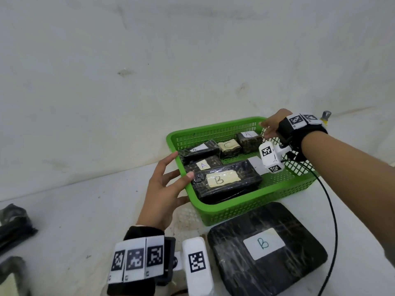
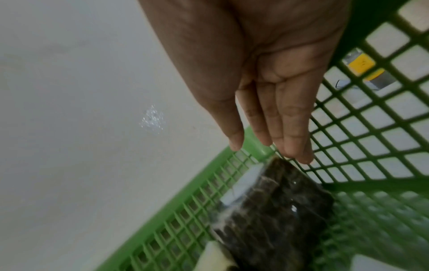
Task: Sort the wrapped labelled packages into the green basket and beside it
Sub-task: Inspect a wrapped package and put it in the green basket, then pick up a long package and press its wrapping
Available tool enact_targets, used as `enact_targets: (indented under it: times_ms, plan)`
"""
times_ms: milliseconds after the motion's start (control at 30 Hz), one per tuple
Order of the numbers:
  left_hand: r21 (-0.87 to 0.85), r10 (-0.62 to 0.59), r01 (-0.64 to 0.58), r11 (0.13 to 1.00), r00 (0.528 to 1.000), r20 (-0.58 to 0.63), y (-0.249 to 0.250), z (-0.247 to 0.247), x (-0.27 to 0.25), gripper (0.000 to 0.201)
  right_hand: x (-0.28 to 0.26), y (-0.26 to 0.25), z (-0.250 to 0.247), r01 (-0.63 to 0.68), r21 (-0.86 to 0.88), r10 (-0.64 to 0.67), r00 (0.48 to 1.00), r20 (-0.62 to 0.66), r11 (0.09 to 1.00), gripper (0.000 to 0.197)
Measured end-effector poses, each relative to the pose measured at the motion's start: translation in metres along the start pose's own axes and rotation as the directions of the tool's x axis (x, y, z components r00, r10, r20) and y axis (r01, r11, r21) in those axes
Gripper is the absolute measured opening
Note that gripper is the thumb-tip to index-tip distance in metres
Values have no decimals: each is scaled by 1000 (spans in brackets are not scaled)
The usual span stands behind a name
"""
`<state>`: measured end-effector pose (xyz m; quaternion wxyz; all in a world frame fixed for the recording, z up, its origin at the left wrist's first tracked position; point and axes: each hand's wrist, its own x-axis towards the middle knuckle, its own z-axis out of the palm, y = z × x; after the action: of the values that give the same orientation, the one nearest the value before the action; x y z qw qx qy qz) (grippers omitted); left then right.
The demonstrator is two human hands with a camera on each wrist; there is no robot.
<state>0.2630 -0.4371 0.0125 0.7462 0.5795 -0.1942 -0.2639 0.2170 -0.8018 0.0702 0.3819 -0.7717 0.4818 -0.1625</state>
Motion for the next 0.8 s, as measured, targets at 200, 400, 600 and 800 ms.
enact_targets:
  times_ms: [200, 400, 600, 800]
  plan:
    - [53, 8, -6, 999, 999, -39, 2, 7, -7, 49, -76, -36, -16, 23, 173, -44, 992, 119, 985, 26]
    - [424, 135, -70, 903, 983, -125, 25, 0, -41, 45, -197, -67, 12, 10, 350, -123, 946, 301, 937, 13]
    - [459, 232, -66, 886, 920, -317, 51, -78, -126, 8, -300, -79, 51, 92, 391, -278, 847, 453, 916, 14]
    - [419, 281, -66, 906, 833, -477, 63, -160, -222, 9, -379, -83, 131, 92, 348, -305, 717, 627, 933, 16]
